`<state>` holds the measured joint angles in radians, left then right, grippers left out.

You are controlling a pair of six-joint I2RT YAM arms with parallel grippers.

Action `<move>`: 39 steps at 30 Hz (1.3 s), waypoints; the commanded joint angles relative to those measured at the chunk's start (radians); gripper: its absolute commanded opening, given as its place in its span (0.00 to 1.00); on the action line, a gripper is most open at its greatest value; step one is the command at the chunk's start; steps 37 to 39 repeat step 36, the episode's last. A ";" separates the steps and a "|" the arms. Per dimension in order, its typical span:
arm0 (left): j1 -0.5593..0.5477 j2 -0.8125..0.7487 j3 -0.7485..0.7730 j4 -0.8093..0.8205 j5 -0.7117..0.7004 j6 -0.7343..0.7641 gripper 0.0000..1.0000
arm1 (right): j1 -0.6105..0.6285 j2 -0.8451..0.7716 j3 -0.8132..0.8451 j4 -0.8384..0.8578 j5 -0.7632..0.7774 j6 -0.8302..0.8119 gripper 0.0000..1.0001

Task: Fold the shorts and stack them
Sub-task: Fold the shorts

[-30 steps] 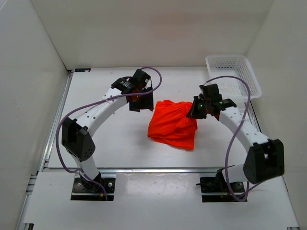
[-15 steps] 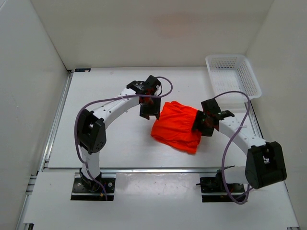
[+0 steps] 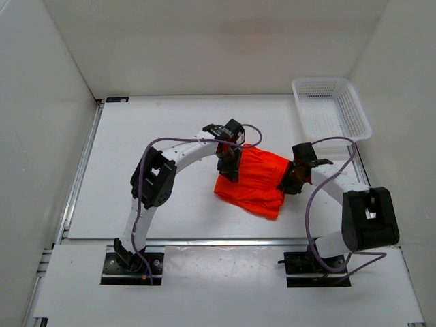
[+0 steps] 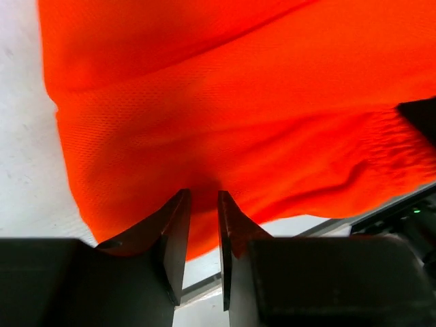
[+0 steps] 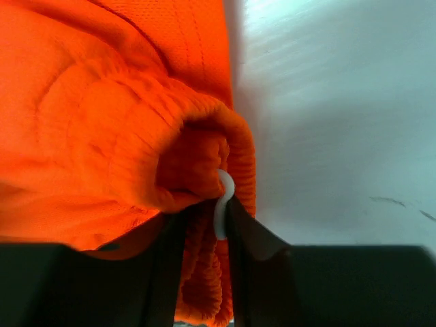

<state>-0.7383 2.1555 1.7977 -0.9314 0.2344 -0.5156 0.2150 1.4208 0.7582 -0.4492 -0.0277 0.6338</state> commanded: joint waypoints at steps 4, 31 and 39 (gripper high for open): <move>-0.001 -0.075 -0.139 0.060 0.019 -0.021 0.29 | 0.021 0.081 -0.008 0.141 -0.132 0.006 0.09; 0.310 -0.930 -0.303 -0.139 -0.503 -0.057 0.91 | 0.116 -0.333 0.357 -0.232 0.512 -0.164 1.00; 0.356 -1.095 -0.369 -0.139 -0.563 -0.057 0.93 | 0.116 -0.442 0.302 -0.270 0.535 -0.146 1.00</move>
